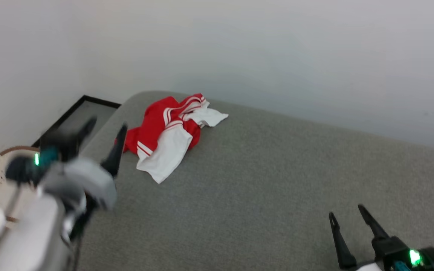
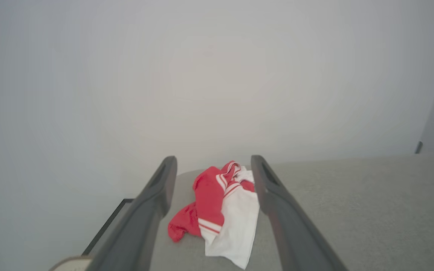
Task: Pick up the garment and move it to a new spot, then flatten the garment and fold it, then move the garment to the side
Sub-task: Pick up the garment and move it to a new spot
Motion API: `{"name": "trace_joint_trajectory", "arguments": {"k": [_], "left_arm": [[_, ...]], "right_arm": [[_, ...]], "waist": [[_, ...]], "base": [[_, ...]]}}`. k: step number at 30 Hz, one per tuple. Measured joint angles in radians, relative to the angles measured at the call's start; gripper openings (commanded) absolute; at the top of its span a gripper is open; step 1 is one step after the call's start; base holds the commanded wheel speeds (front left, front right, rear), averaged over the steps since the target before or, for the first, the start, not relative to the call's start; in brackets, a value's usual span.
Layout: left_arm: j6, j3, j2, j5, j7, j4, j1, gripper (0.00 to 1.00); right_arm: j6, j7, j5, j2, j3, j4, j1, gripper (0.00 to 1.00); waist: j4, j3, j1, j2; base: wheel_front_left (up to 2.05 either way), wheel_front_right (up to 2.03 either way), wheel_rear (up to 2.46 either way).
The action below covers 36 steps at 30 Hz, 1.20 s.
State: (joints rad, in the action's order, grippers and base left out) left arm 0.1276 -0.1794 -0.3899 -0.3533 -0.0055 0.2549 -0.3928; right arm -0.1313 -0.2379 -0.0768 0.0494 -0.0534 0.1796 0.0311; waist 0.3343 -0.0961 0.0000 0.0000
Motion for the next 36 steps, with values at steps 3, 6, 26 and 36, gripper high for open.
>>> {"name": "trace_joint_trajectory", "arguments": {"k": [3, 6, 26, 36], "left_arm": [[0.001, -0.104, -0.086, -0.134, 0.117, 0.020, -0.168, 1.00], [0.003, -0.175, -0.167, -0.278, 0.242, 0.048, -0.339, 1.00], [0.004, -0.563, -0.376, -0.634, 0.750, 0.405, -0.882, 1.00], [0.004, -0.671, -0.361, -0.630, 0.869, 0.590, -0.937, 1.00]], "right_arm": [[0.000, 0.009, -0.049, 0.000, 0.001, -0.045, -0.024, 1.00], [0.000, 0.019, -0.062, 0.006, 0.004, -0.086, -0.054, 1.00], [0.000, 0.053, -0.083, 0.035, -0.028, -0.290, -0.152, 1.00], [0.000, 0.097, -0.092, 0.055, -0.041, -0.380, -0.151, 1.00]], "waist": [[-0.013, 0.035, 0.0000, 0.0001], [-0.027, 0.084, 0.0000, 0.0000], [-0.247, 0.503, 0.0000, 0.0000], [-0.317, 0.649, 0.0000, 0.0000]], "base": [[0.00, 0.00, 0.00], [0.00, 0.00, 0.00], [0.00, 0.00, 0.00], [0.00, 0.00, 0.00]]}}
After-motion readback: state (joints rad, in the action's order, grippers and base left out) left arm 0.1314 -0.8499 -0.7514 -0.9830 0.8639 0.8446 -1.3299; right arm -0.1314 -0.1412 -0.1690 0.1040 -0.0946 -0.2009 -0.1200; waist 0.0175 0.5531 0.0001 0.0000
